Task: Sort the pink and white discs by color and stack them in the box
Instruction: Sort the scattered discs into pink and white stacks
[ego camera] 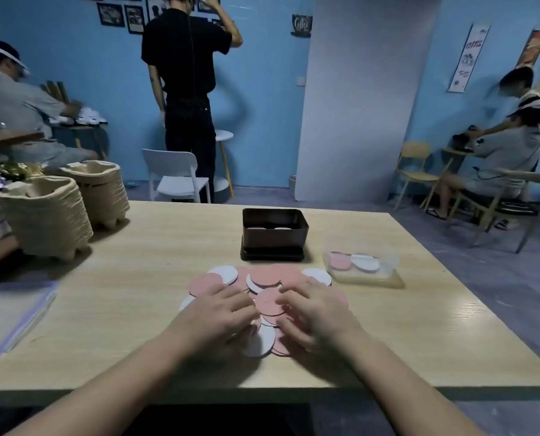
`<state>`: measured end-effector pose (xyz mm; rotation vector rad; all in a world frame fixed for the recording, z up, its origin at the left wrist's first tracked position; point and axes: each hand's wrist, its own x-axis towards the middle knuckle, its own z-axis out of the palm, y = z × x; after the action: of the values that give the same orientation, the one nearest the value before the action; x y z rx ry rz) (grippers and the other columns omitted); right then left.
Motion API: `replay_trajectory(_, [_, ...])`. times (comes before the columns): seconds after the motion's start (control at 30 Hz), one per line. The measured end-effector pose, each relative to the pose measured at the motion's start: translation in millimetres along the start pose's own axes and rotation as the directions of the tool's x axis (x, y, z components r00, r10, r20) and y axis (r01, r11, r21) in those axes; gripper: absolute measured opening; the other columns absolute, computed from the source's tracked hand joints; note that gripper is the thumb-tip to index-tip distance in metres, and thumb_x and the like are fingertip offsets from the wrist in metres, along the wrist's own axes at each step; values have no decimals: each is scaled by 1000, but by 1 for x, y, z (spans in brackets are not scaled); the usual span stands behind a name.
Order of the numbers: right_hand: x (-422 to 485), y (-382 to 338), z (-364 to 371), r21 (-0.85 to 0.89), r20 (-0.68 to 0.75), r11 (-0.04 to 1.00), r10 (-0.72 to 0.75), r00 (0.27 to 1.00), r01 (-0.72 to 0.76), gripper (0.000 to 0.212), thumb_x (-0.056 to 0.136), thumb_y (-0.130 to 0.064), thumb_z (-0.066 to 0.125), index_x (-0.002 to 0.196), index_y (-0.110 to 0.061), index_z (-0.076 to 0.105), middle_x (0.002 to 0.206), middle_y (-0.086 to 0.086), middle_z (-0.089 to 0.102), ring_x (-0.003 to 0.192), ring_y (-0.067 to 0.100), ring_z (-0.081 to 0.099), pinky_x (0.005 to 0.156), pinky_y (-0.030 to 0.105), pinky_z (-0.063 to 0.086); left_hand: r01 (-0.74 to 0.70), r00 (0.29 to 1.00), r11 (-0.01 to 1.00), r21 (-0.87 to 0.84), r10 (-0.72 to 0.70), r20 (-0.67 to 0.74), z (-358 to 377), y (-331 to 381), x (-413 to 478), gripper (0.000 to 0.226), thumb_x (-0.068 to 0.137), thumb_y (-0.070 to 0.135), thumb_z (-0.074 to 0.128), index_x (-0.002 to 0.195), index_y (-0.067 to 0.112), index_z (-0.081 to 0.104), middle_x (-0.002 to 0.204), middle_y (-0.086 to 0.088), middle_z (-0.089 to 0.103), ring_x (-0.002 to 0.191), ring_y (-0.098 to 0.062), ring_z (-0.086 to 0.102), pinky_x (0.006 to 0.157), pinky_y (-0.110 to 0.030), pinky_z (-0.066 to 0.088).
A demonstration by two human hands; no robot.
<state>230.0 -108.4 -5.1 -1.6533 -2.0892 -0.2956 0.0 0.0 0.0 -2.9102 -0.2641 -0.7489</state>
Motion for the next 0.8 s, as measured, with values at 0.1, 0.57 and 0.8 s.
replay_trajectory(0.1, [17, 9, 6, -56, 76, 998, 24, 997, -20, 36, 94, -55, 56, 113, -26, 64, 125, -5, 61, 112, 19, 53, 92, 40, 47, 53, 994, 998, 42, -57, 90, 8, -18, 10, 22, 91, 42, 57, 104, 27, 66, 103, 7, 65, 92, -20, 59, 80, -39, 47])
replay_trajectory(0.57, [9, 16, 22, 89, 58, 995, 36, 998, -42, 32, 93, -62, 57, 106, -34, 66, 126, -15, 63, 119, 9, 53, 97, 28, 43, 210, 975, 964, -163, -196, 103, 14, -38, -18, 44, 85, 58, 61, 123, 34, 60, 126, 21, 59, 118, -6, 51, 106, -31, 32])
replay_trajectory(0.8, [11, 18, 23, 101, 65, 993, 55, 996, -61, 40, 86, -63, 65, 111, -33, 64, 119, -19, 63, 119, 7, 51, 99, 27, 39, 236, 972, 950, -206, -231, 46, 15, -37, -24, 48, 76, 56, 72, 118, 33, 62, 110, 22, 63, 110, -5, 54, 97, -33, 45])
